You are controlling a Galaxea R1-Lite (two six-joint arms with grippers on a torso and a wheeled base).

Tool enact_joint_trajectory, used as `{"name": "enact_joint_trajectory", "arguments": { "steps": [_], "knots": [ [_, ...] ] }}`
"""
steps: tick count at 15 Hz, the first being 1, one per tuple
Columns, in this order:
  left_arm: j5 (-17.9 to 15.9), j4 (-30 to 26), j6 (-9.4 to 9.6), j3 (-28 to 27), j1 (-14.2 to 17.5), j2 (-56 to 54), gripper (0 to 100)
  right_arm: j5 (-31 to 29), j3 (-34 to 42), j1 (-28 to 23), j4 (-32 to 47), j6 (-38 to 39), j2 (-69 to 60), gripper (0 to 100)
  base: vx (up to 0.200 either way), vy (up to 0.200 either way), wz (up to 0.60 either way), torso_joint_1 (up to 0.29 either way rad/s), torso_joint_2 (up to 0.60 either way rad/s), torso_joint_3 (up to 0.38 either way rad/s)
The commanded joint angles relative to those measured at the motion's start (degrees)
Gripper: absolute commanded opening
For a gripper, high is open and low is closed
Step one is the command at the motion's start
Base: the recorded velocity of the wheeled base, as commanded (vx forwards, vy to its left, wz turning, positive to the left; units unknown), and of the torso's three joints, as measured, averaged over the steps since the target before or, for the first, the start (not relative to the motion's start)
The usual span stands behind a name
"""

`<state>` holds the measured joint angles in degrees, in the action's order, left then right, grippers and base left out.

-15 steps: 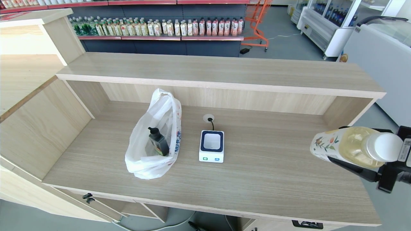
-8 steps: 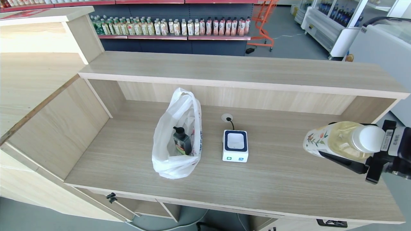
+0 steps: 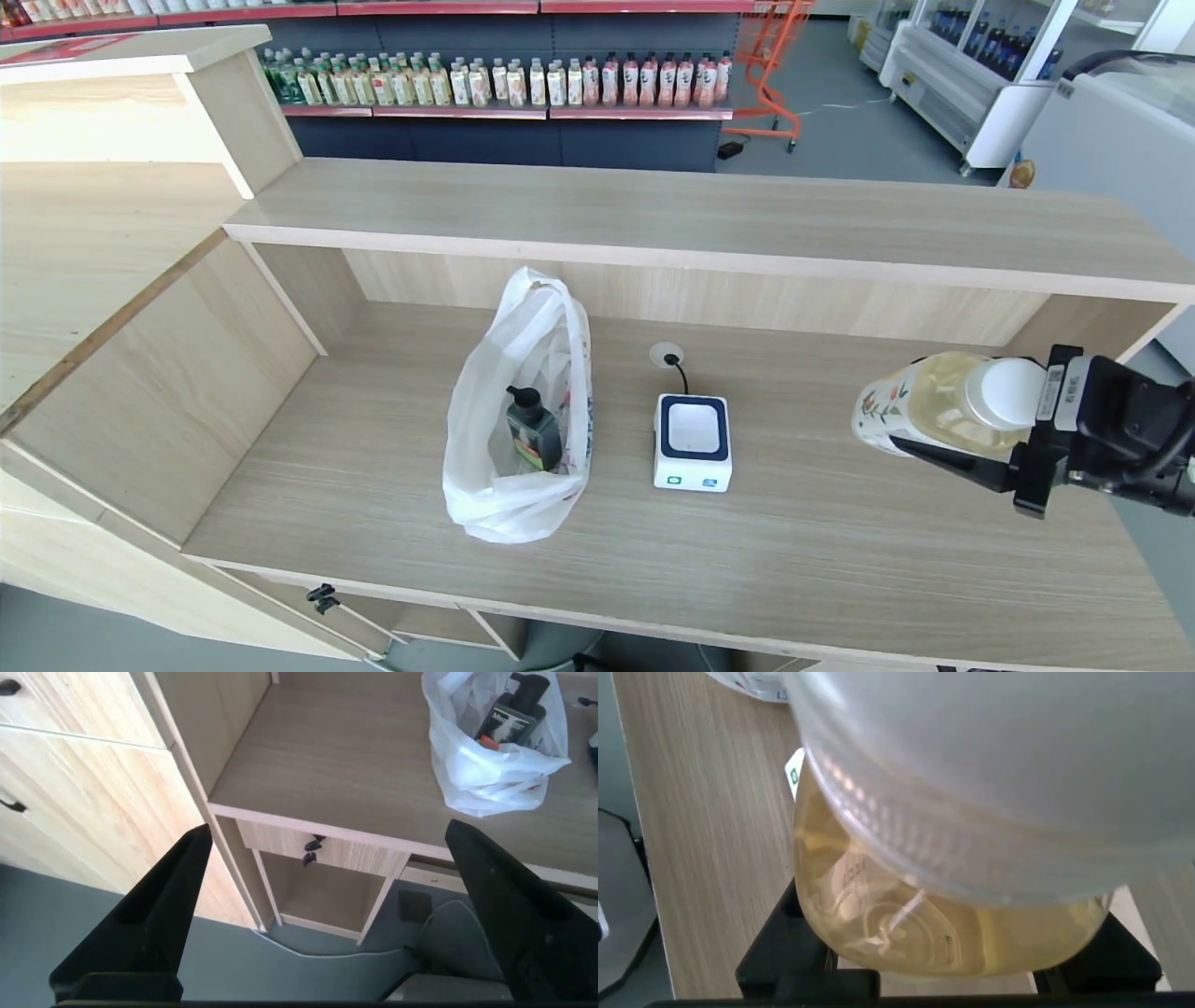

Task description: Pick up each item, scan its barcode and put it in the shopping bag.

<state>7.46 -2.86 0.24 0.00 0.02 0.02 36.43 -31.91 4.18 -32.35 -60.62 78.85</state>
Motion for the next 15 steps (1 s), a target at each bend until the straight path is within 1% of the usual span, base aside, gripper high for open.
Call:
{"name": "enact_joint_trajectory", "arguments": {
  "steps": [1,3,5,7,12,14,15],
  "knots": [
    [0.01,-0.04,-0.07,0.00,-0.02,-0.02,100,0.22,-0.08,0.48,-0.17,-0.37,2.71,0,0.000,0.000,0.00,0.000,0.00,0.000],
    [0.01,0.05,-0.07,0.00,-0.02,-0.02,100,0.49,0.01,0.83,-0.25,-0.55,4.21,0,0.000,0.000,0.00,0.000,0.00,0.000],
    [0.01,0.05,-0.07,0.00,-0.02,-0.02,100,2.25,0.19,2.50,-0.25,-0.90,5.79,0,0.000,0.000,0.00,0.000,0.00,0.000],
    [0.01,0.05,-0.07,0.00,-0.02,-0.02,100,3.74,0.10,3.73,-0.25,-3.54,8.34,0,0.000,0.000,0.00,0.000,0.00,0.000],
    [0.01,0.05,-0.07,0.00,-0.02,-0.02,100,8.66,-0.43,3.82,-0.25,-11.18,14.67,0,0.000,0.000,0.00,0.000,0.00,0.000],
    [0.01,0.05,-0.07,0.00,-0.02,-0.02,100,10.95,-2.71,3.55,-2.71,-15.31,19.33,0,0.000,0.000,0.00,0.000,0.00,0.000],
    [0.01,-0.04,-0.07,0.00,-0.02,-0.02,100,11.56,-3.15,3.64,-3.94,-16.10,21.00,0,0.000,0.000,0.00,0.000,0.00,0.000]
  ]
}}
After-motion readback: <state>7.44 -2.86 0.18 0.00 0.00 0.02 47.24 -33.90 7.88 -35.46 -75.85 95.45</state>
